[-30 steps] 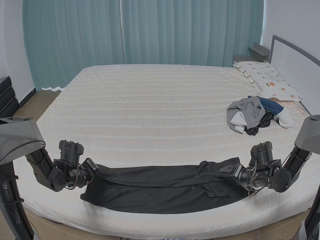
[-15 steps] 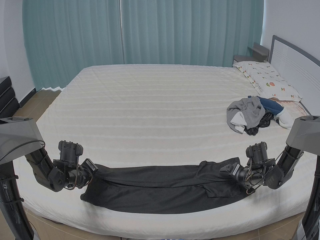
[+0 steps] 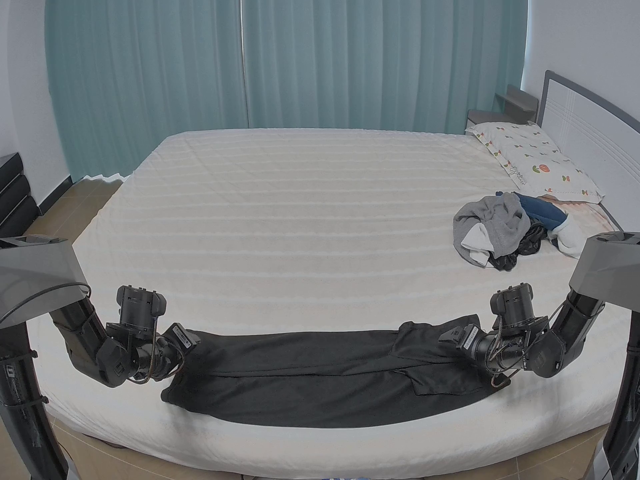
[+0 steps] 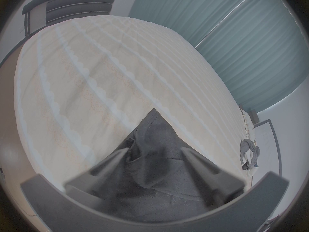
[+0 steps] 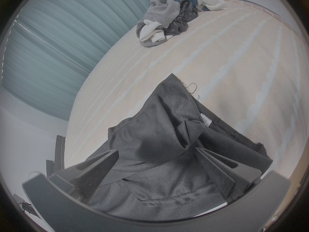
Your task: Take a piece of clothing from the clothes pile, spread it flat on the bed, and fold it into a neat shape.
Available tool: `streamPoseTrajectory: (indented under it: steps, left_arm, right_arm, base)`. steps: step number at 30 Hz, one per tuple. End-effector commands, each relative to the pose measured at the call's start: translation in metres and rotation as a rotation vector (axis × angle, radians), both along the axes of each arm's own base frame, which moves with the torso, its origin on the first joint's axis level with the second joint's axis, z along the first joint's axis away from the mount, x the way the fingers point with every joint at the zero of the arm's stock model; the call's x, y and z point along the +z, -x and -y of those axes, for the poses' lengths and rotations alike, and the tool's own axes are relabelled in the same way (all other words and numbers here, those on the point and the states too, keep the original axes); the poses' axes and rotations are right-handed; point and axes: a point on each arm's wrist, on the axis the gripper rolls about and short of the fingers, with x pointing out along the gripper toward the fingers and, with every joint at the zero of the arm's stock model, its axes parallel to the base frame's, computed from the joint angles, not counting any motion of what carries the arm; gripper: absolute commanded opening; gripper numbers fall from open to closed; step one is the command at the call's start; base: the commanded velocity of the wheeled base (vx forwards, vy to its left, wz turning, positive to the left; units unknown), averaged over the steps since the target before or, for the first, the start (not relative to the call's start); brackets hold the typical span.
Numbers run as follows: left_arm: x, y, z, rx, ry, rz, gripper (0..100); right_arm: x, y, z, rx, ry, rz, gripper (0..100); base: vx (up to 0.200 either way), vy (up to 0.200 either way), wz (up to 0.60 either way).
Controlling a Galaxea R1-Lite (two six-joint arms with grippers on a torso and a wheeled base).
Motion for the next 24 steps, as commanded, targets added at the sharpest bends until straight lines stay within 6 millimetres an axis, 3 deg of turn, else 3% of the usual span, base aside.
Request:
streamPoseTrajectory:
  steps: [1,15,16,24]
  left_arm:
    - [-0.001,0.0,0.0,0.001,-0.001,-0.003,100]
    - [-0.009,-0.002,0.002,0.012,-0.027,-0.021,100]
    - [-0.009,-0.002,0.002,0.012,-0.027,-0.021,0]
    - [-0.02,-0.002,-0.002,0.016,-0.136,-0.047,0]
  right_arm:
    - [-0.001,0.0,0.0,0.001,-0.001,0.001,100]
    - [0.002,-0.001,0.0,0.0,-0.005,0.011,100]
    - [0.002,-0.001,0.0,0.0,-0.005,0.011,100]
    - [0.002,-0.001,0.0,0.0,-0.004,0.01,100]
  base:
    - [0.0,0.0,0.0]
    - [0.0,0.0,0.0]
    - [0.0,0.0,0.0]
    - [0.0,0.0,0.0]
